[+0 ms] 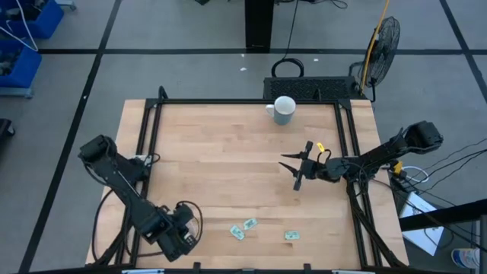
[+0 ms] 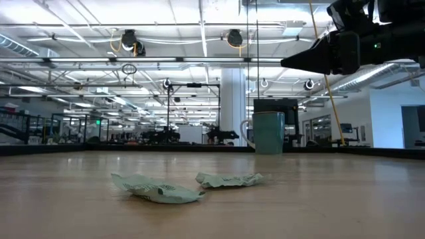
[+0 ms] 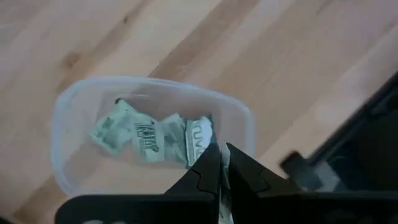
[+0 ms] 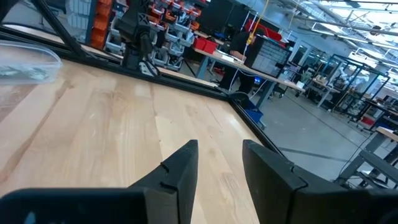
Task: Pick and place Stevia / Truvia into bins
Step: Put the stevia packet into the transparent container
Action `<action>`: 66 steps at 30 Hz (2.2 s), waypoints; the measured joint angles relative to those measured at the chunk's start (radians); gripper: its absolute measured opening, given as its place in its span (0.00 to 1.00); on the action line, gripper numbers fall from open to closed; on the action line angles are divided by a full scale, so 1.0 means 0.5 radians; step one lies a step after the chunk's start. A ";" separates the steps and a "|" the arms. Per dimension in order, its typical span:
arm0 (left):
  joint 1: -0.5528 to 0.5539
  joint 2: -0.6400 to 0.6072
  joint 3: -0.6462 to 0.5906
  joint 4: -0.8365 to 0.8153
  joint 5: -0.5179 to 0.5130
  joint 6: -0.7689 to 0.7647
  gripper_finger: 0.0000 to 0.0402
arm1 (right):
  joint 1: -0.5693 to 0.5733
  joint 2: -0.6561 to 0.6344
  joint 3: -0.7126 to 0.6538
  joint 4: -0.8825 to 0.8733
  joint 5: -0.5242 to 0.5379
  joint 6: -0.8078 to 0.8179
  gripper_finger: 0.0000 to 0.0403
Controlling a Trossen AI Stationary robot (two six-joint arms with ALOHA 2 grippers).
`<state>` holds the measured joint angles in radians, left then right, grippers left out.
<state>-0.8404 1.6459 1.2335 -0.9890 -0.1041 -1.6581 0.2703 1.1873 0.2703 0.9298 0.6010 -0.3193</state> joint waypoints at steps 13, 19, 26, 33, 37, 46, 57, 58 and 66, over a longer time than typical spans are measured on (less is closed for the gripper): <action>0.033 0.007 -0.459 0.548 0.124 -0.079 0.05 | 0.000 0.000 -0.001 -0.001 0.000 0.038 0.29; 0.065 0.007 -0.601 0.725 0.127 -0.095 0.03 | 0.000 0.000 -0.001 -0.001 0.000 0.038 0.29; 0.106 0.007 -0.597 0.720 0.238 -0.096 0.14 | 0.000 0.000 -0.001 -0.001 -0.001 0.034 0.29; 0.154 -0.033 -0.594 0.802 0.413 0.088 0.21 | -0.002 0.000 -0.001 -0.002 -0.134 0.041 0.29; 0.208 -0.156 -0.594 0.777 0.463 0.096 0.19 | -0.001 0.001 -0.002 -0.003 -0.543 0.121 0.29; 0.336 -0.552 -0.594 0.742 -0.391 0.517 0.10 | 0.021 0.002 0.024 -0.355 -0.739 0.299 0.29; 0.652 -0.387 -0.594 1.757 -0.468 1.616 0.04 | 0.321 0.002 0.617 -1.625 -0.745 0.246 0.29; 0.669 -0.348 -0.594 1.865 -0.413 1.742 0.04 | 0.353 0.002 0.642 -1.724 -0.766 0.298 0.29; 0.778 -0.102 -0.594 2.055 -0.279 2.159 0.05 | 0.754 0.037 0.648 -1.868 -0.967 0.860 0.29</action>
<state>-0.4514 1.5949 0.9367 0.0385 -0.2436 -0.5786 0.6473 1.2057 0.5941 -0.0043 0.1174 0.1109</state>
